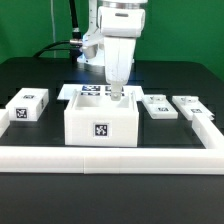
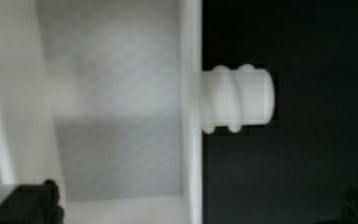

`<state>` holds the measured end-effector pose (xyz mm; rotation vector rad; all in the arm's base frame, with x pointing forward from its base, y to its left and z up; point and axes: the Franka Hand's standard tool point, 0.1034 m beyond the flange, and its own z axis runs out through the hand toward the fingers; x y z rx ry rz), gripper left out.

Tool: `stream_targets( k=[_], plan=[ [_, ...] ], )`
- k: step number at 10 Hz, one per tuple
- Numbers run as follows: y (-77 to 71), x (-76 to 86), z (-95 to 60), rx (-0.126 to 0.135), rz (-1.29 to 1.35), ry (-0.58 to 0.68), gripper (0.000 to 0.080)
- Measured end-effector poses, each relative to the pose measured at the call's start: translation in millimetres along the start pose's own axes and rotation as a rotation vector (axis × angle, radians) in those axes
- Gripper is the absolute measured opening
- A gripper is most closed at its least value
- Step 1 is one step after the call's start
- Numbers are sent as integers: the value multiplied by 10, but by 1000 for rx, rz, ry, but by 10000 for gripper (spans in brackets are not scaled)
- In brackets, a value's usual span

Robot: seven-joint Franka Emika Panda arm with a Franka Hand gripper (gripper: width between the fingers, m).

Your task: Assemble cabinet

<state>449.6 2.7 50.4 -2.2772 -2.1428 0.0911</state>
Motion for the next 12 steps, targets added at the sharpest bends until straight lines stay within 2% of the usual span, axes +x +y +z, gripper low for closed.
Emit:
stream_targets(
  k=[4, 7, 9, 10, 11, 12],
  plan=[
    [-99, 6, 193, 36, 0, 2, 798],
    [-103, 6, 226, 40, 2, 3, 787],
    [-107, 0, 233, 41, 3, 3, 430],
    [-106, 0, 233, 41, 3, 3, 430],
    [-107, 0, 234, 42, 3, 3, 246],
    [-108, 0, 235, 42, 3, 3, 113]
  ],
)
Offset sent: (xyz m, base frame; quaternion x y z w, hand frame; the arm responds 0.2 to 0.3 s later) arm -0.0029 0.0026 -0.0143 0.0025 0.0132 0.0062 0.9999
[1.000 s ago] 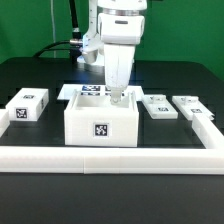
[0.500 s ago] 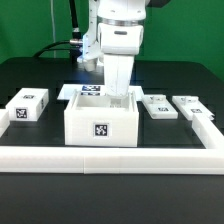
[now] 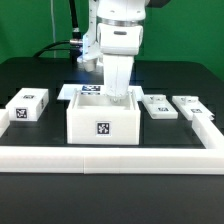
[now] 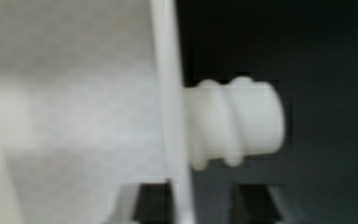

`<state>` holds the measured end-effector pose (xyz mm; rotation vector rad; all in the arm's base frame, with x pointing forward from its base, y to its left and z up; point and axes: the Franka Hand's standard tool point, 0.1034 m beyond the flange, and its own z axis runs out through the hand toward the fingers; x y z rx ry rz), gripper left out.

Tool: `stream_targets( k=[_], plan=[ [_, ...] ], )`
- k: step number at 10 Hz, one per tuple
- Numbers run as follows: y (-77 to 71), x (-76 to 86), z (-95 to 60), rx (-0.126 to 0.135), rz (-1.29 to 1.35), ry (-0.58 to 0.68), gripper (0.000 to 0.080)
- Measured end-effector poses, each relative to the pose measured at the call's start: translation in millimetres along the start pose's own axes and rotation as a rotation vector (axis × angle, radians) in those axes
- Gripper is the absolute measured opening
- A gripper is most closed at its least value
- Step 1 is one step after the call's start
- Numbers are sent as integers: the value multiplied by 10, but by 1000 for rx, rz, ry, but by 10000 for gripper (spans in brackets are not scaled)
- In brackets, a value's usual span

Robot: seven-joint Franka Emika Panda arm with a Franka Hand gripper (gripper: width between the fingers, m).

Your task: Assemble cabinet

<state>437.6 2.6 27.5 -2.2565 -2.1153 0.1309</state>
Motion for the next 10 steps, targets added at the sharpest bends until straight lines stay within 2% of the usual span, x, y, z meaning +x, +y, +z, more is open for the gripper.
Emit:
stream_targets(
  k=[1, 2, 8, 10],
  plan=[
    [3, 2, -1, -1, 0, 0, 113],
    [12, 0, -7, -5, 0, 1, 39],
    [17, 0, -9, -7, 1, 1, 39],
    [61, 43, -47, -16, -2, 2, 39]
  ],
)
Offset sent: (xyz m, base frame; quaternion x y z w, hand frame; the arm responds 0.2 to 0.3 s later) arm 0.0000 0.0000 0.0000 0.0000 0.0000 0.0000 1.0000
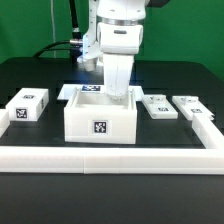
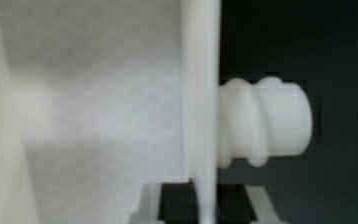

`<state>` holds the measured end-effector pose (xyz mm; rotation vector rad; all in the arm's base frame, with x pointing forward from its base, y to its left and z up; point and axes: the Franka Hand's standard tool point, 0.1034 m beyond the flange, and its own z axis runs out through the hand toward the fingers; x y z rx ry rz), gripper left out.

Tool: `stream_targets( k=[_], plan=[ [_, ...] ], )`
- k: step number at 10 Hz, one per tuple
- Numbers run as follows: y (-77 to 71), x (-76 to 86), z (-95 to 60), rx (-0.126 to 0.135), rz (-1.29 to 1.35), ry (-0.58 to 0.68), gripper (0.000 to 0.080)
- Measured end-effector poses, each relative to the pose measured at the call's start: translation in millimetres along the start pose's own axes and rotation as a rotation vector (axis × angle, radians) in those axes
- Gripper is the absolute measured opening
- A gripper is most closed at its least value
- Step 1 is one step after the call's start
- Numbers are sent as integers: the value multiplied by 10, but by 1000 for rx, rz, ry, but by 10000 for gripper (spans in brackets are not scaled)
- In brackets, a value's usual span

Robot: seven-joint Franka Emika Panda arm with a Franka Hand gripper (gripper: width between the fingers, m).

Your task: Assemble cabinet

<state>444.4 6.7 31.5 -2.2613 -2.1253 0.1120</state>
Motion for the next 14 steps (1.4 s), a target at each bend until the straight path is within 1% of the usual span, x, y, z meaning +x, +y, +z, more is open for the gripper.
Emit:
stream_targets(
  k=[1, 2, 3, 4, 5, 9, 10, 12, 14],
  plan=[
    [57, 73, -25, -3, -12, 2, 39],
    [120, 162, -30, 9, -21, 0, 38],
    [187, 232, -35, 3, -29, 4, 38],
    [220, 302, -24, 0, -32, 7, 38],
    [239, 328, -20, -1, -35, 9, 38],
    [245, 316, -21, -4, -32, 10, 38],
    [251, 334, -24, -5, -32, 11, 38],
    [317, 489, -52, -17, -48, 19, 38],
    [363, 639, -57, -23, -48, 27, 38]
  ],
)
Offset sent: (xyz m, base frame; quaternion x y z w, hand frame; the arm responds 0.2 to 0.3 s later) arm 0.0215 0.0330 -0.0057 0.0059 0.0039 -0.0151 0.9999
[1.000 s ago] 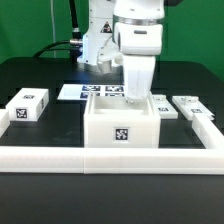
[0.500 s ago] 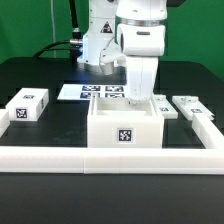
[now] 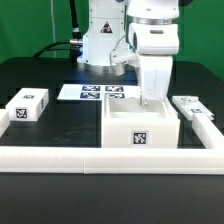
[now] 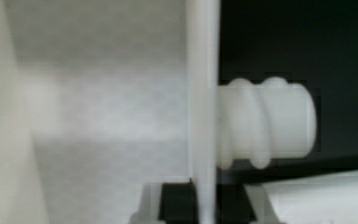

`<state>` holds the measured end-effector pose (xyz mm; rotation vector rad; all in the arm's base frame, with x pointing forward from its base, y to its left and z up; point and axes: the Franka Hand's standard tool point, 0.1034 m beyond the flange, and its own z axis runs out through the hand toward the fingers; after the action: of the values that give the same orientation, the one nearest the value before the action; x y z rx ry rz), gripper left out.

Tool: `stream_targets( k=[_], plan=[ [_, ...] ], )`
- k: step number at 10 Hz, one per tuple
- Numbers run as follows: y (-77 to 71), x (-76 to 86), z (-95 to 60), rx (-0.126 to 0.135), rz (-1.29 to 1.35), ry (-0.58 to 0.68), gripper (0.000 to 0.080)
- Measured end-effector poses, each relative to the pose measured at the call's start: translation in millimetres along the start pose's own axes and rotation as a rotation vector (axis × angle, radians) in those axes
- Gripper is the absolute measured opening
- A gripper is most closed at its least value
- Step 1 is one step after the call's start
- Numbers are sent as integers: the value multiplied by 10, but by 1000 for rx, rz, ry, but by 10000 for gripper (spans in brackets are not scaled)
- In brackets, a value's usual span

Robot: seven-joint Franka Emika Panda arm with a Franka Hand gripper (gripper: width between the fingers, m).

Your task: Assemble cabinet

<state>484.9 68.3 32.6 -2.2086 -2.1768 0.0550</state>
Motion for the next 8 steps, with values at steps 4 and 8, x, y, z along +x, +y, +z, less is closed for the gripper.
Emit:
stream_targets(
  k=[4, 8],
  plan=[
    [140, 237, 12, -12, -1, 13, 37],
    [254, 389, 28, -30, 2, 26, 38]
  ],
)
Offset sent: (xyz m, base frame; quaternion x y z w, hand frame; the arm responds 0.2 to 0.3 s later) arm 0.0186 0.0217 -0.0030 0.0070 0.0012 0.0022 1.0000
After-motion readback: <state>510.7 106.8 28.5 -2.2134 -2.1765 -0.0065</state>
